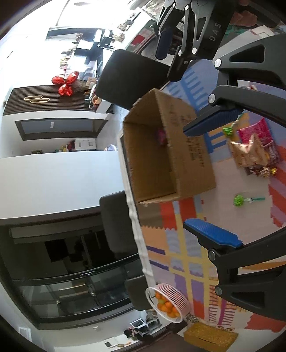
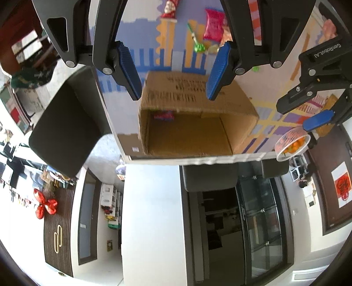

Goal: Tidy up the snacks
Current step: 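Move both grippers back toward the red candy and Fortune biscuits bag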

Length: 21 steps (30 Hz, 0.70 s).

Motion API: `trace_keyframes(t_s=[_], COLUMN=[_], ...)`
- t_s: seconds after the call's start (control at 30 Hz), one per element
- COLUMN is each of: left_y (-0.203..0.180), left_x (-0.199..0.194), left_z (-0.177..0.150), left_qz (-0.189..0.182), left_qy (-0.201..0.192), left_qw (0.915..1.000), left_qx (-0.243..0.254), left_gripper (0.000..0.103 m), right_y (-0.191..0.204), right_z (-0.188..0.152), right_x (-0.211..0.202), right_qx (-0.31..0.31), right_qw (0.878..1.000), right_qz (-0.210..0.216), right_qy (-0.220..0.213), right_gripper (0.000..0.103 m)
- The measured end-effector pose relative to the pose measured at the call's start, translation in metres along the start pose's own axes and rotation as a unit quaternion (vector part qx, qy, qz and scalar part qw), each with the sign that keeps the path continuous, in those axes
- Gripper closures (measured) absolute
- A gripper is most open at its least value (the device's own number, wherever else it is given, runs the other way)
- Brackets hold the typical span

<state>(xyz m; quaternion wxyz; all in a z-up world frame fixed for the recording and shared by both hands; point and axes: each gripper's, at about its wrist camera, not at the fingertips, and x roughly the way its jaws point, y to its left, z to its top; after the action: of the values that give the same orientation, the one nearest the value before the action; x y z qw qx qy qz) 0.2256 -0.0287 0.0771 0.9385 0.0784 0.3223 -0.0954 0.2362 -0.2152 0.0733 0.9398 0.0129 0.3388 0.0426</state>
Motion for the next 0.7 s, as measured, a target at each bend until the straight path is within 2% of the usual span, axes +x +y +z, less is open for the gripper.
trace_keyframes(t_s=[0.1, 0.43, 0.7], left_y=[-0.005, -0.018, -0.024], left_x=[-0.001, 0.007, 0.026], left_z=[-0.014, -0.057, -0.093], left_qz=[-0.012, -0.02, -0.033], left_qy=[0.012, 0.056, 0.108], left_qw=[0.9999, 0.9982, 0.9935], left_qx=[0.001, 0.004, -0.003], left_gripper=[0.026, 0.026, 0.026], right_y=[-0.002, -0.009, -0.012], right_z=[-0.018, -0.068, -0.108], right_x=[-0.001, 0.007, 0.023], right_qx=[0.007, 0.022, 0.034], right_qw=[1.0, 0.998, 0.993], right_qz=[0.003, -0.001, 0.002], right_qy=[0.014, 0.064, 0.115], right_gripper=[0.041, 0.041, 0.041])
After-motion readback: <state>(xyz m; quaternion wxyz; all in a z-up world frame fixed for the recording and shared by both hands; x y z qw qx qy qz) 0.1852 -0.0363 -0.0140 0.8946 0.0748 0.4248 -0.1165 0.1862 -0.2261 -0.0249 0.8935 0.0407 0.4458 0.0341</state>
